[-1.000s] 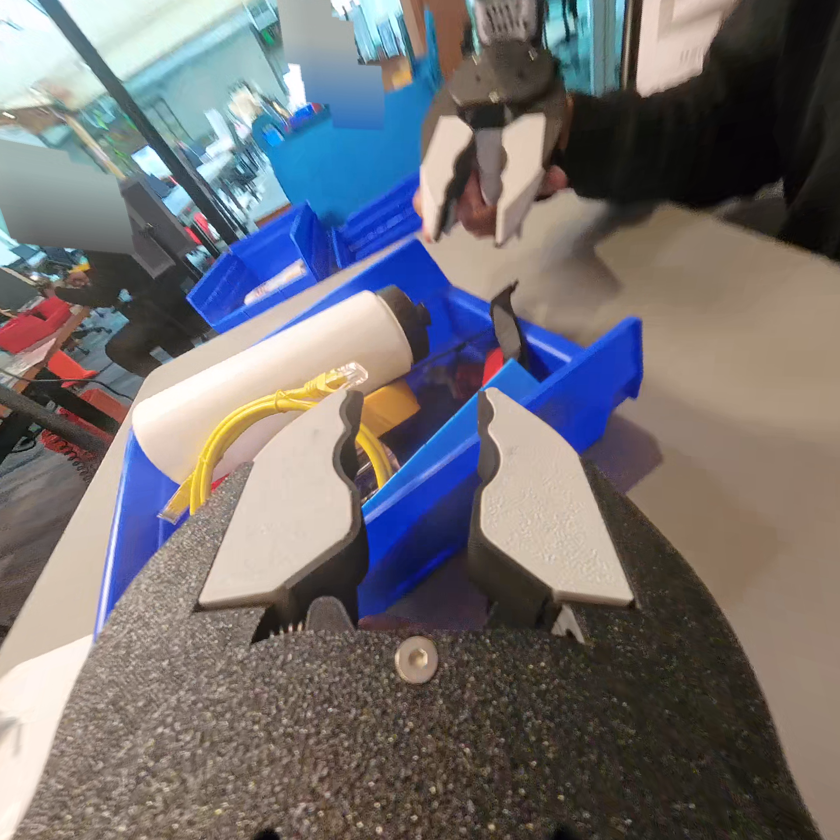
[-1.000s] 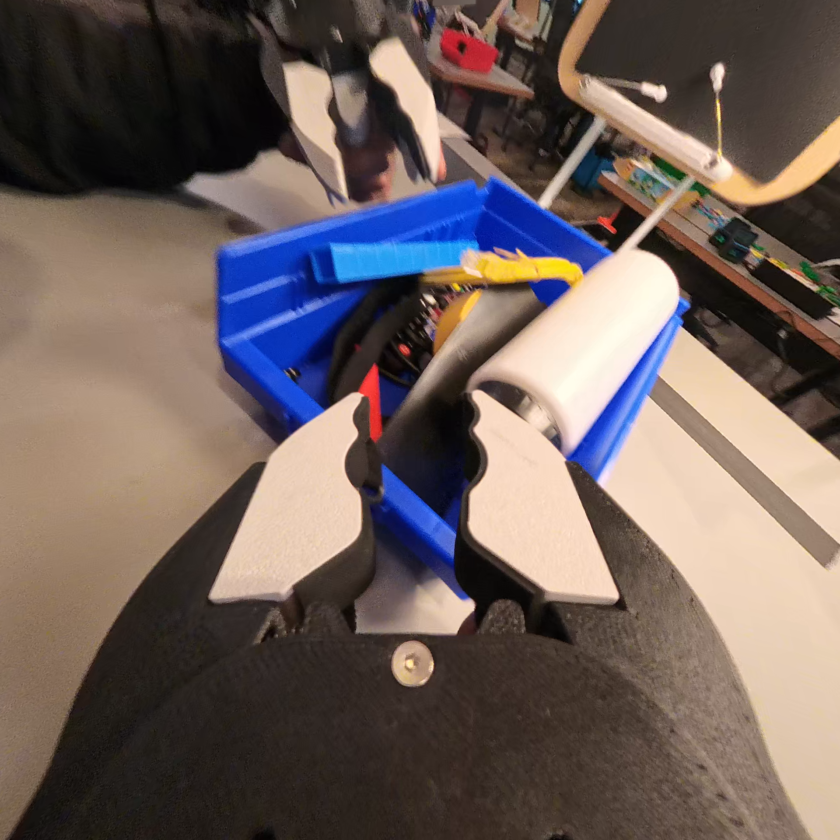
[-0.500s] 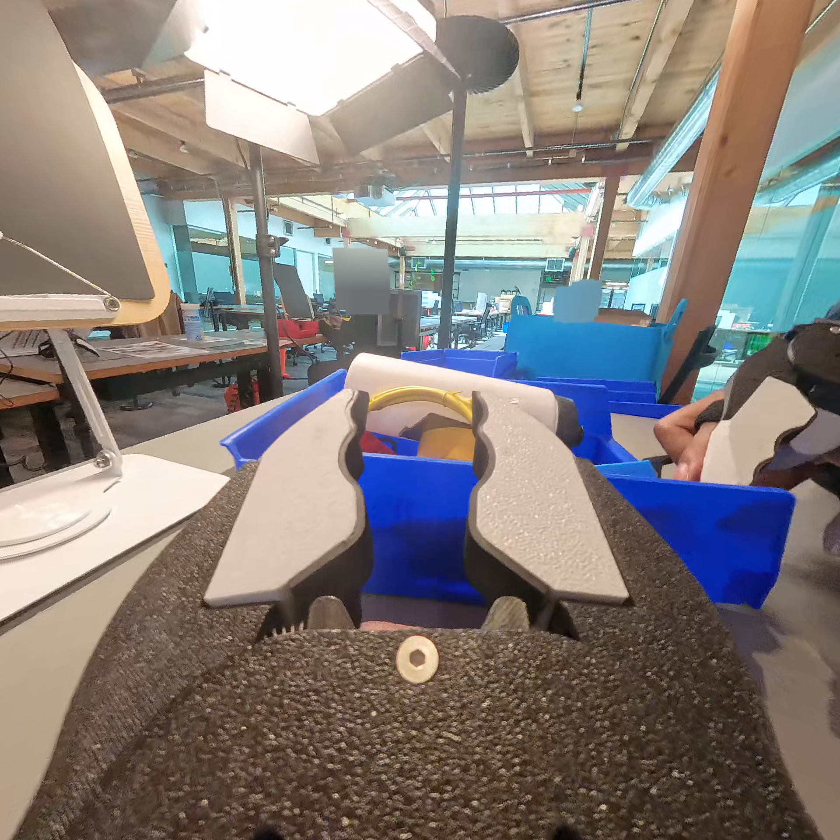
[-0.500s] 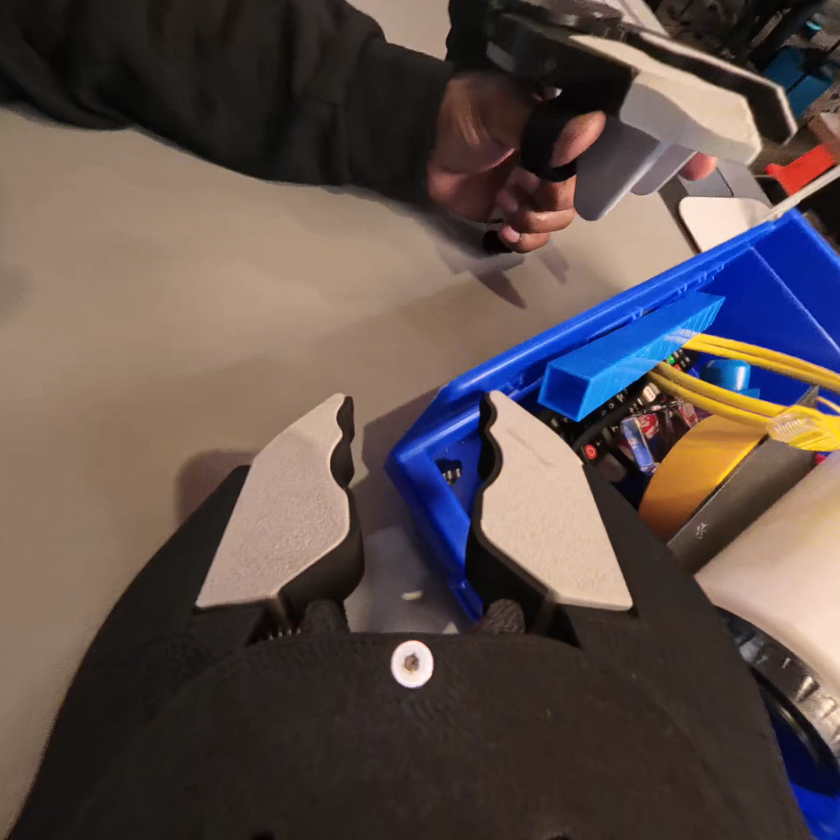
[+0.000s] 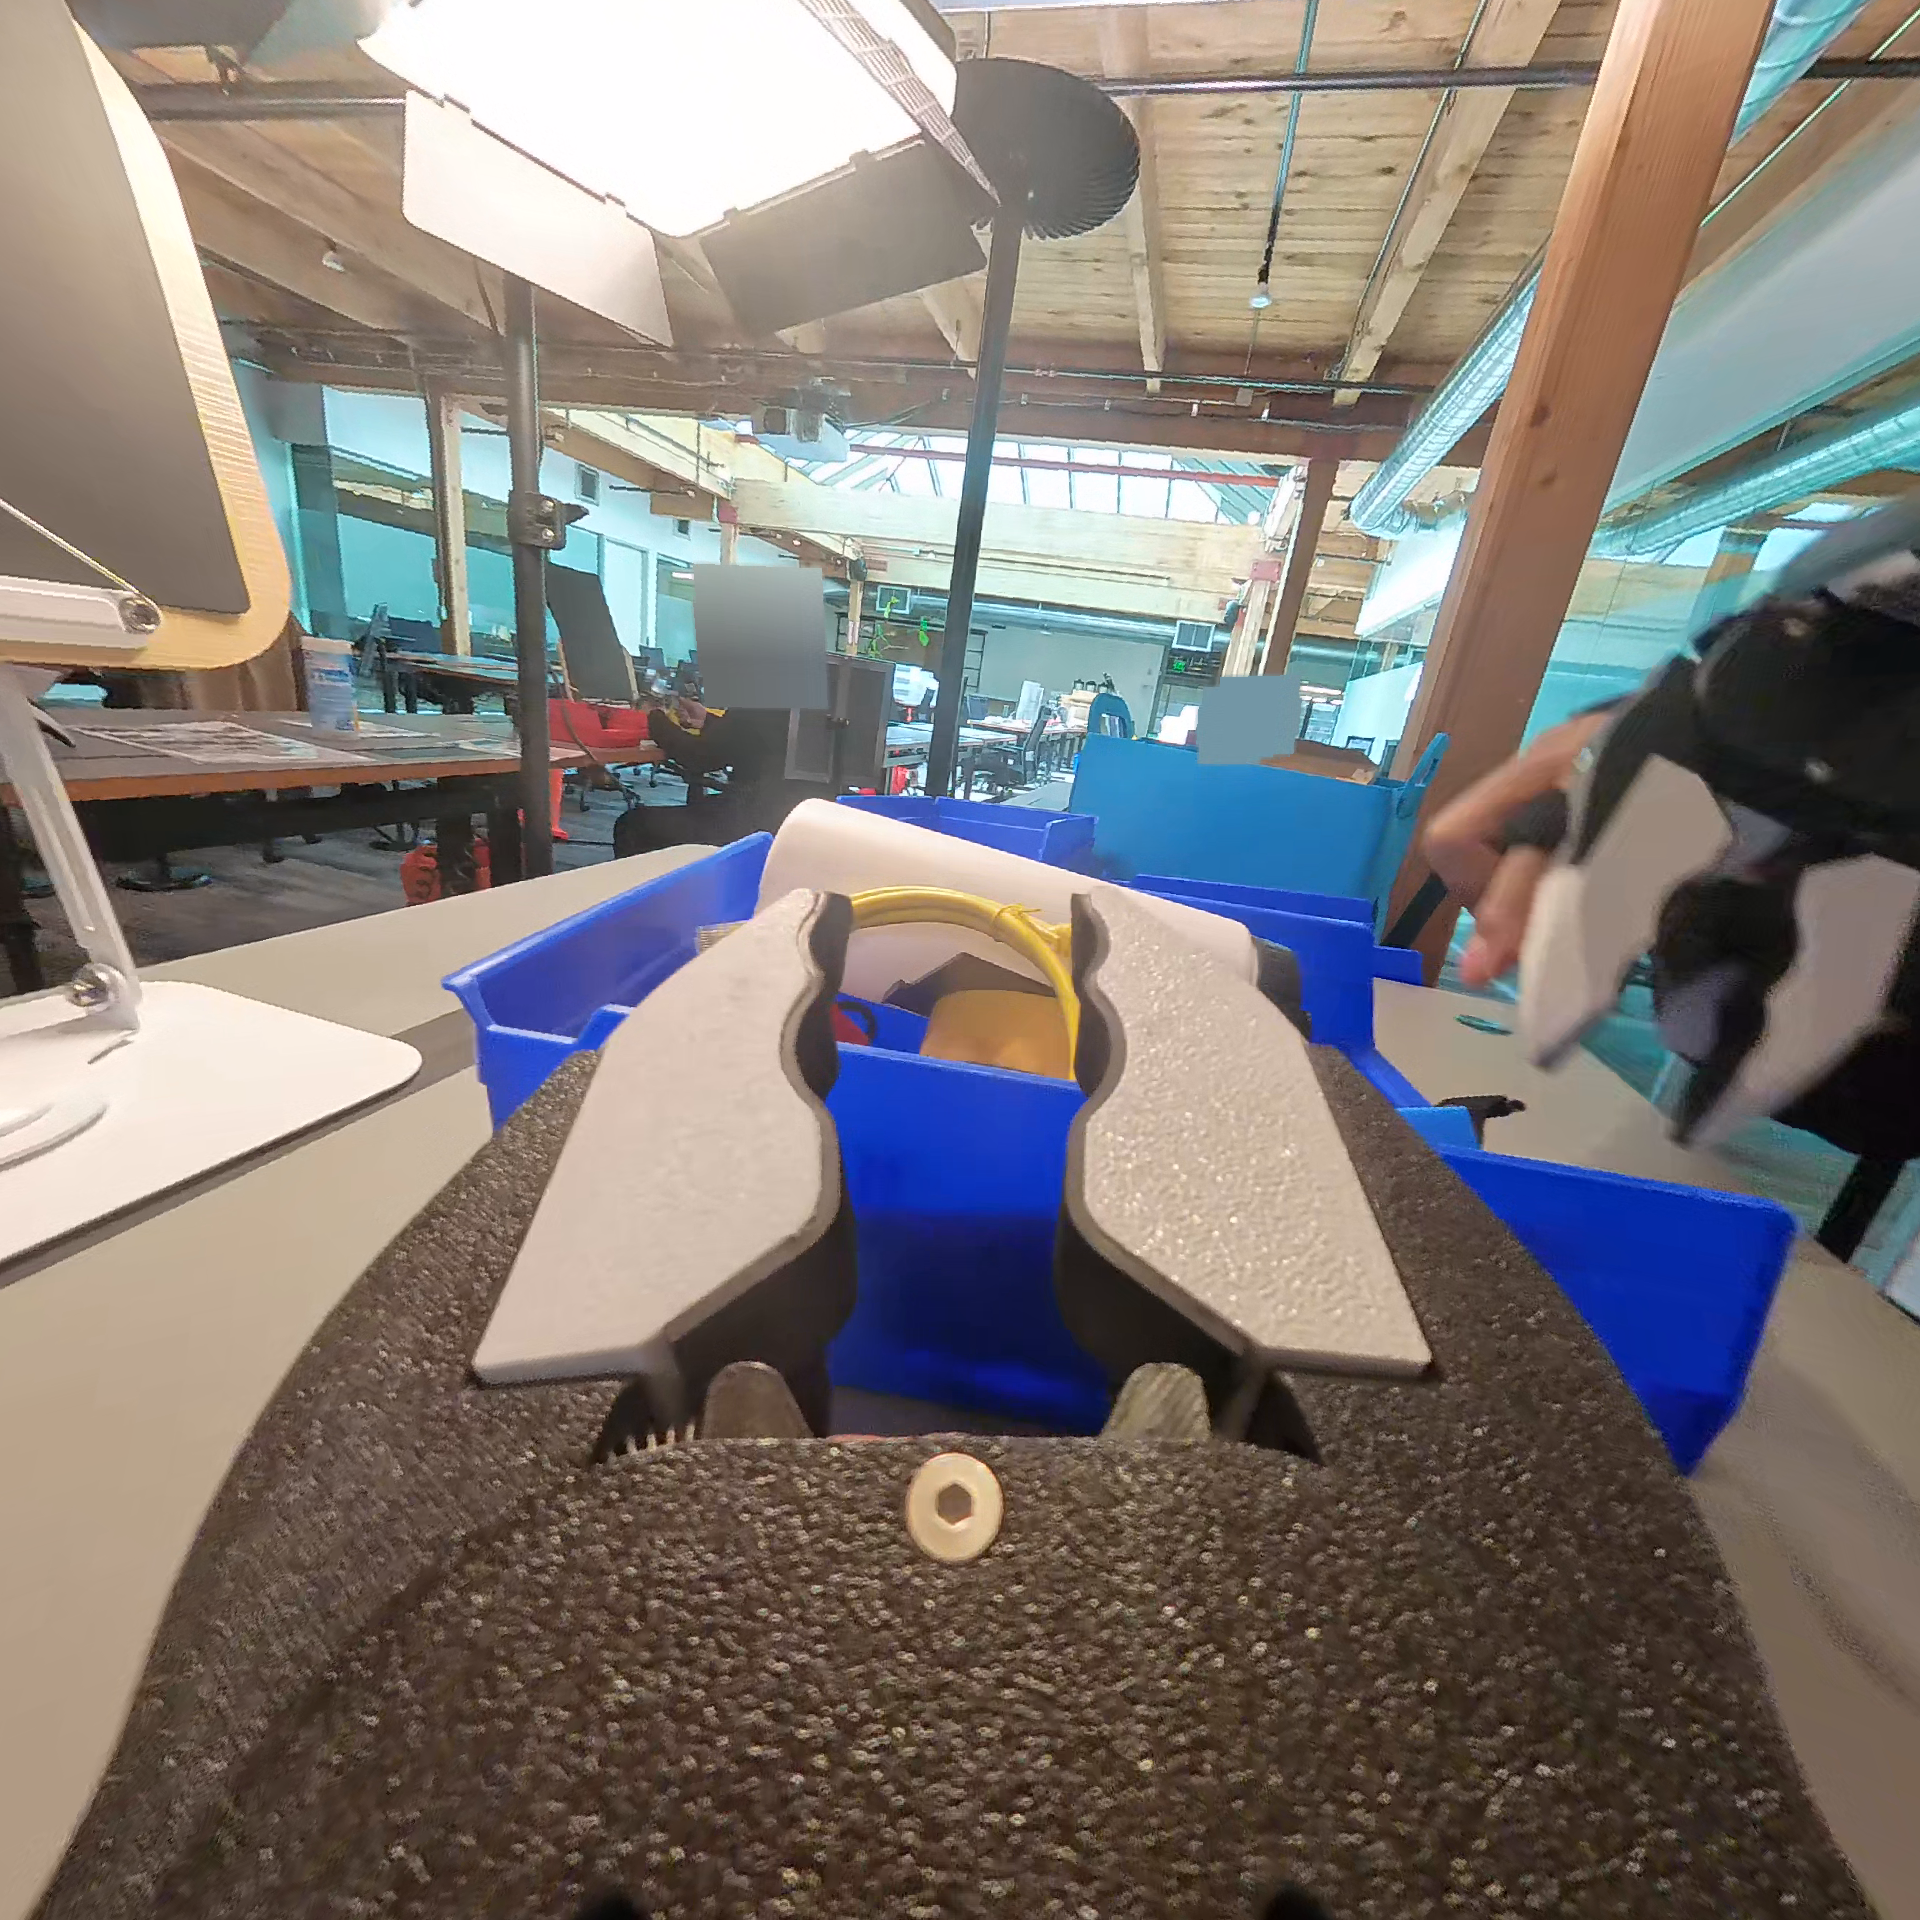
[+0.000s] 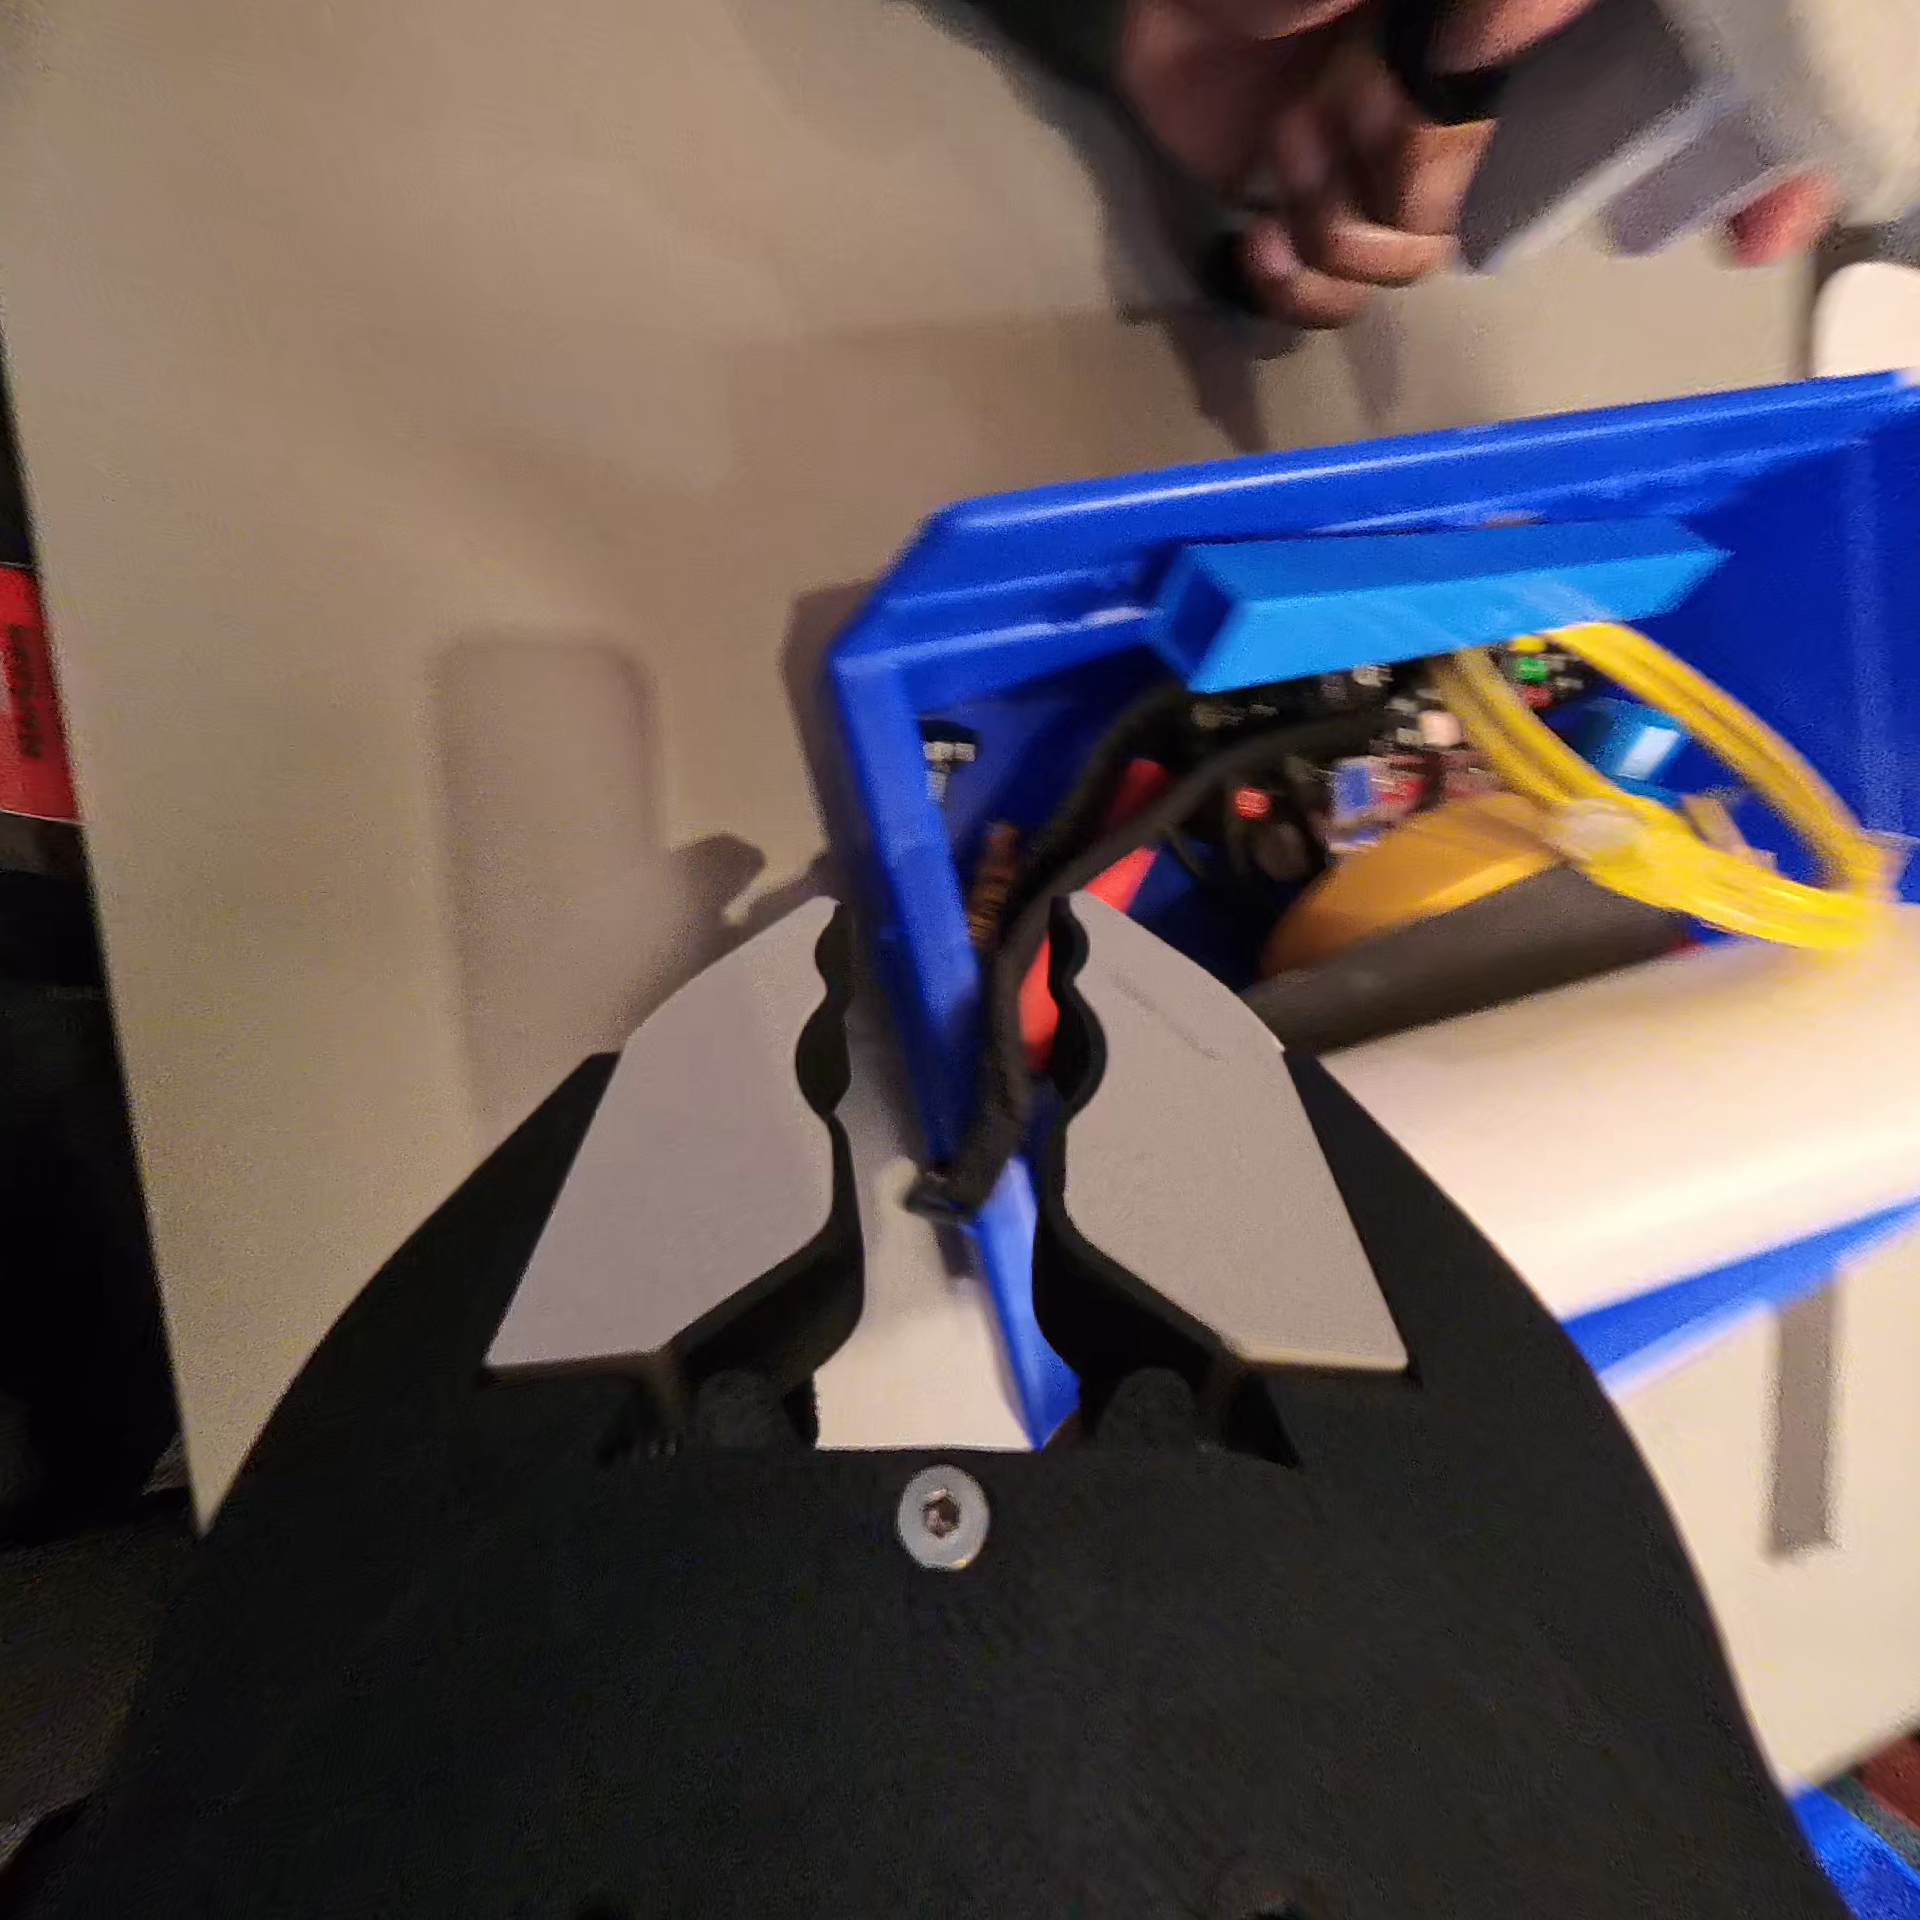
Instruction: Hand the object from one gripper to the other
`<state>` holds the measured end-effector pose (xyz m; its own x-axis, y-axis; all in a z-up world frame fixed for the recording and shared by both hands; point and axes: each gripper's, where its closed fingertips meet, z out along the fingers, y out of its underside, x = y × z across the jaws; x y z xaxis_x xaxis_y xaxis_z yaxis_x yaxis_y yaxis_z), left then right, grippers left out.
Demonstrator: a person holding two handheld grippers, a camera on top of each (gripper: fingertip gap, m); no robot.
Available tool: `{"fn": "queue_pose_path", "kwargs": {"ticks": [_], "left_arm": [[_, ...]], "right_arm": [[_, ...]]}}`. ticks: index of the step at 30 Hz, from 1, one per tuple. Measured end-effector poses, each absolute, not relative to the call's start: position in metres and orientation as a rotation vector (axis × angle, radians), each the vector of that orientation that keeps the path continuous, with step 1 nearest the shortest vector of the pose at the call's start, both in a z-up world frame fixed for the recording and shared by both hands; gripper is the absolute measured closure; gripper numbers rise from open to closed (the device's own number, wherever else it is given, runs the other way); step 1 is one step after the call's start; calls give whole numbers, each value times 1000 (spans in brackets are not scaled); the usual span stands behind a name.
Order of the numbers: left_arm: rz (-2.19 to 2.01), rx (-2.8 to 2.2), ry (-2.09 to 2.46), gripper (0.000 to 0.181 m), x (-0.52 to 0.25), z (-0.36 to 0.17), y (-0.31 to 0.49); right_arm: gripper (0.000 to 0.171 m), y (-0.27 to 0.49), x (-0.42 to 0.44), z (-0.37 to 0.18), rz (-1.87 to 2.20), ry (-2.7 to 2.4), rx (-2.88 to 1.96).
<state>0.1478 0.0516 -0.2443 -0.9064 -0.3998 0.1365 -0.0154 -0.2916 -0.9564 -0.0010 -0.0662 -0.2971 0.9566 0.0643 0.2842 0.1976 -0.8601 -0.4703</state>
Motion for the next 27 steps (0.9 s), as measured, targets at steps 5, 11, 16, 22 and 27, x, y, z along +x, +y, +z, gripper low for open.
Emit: {"fn": "queue_pose_path", "kwargs": {"ticks": [5, 11, 16, 22, 27], "left_arm": [[-2330, -573, 1734, 141, 145, -247, 50], [-2332, -603, 1726, 142, 147, -247, 52], [-2326, -648, 1704, 142, 152, -248, 57], [-2331, -653, 1691, 144, 153, -247, 59], [-2326, -641, 1686, 144, 151, -247, 58]], "right_arm": [[133, -53, 77, -222, -578, -104, -2515], [137, -7, 170, -247, -520, -151, -2873], [147, -7, 202, -302, -409, -218, -3237], [140, -9, 228, -338, -398, -133, -3344], [142, -8, 228, -354, -307, -112, -3346]]}}
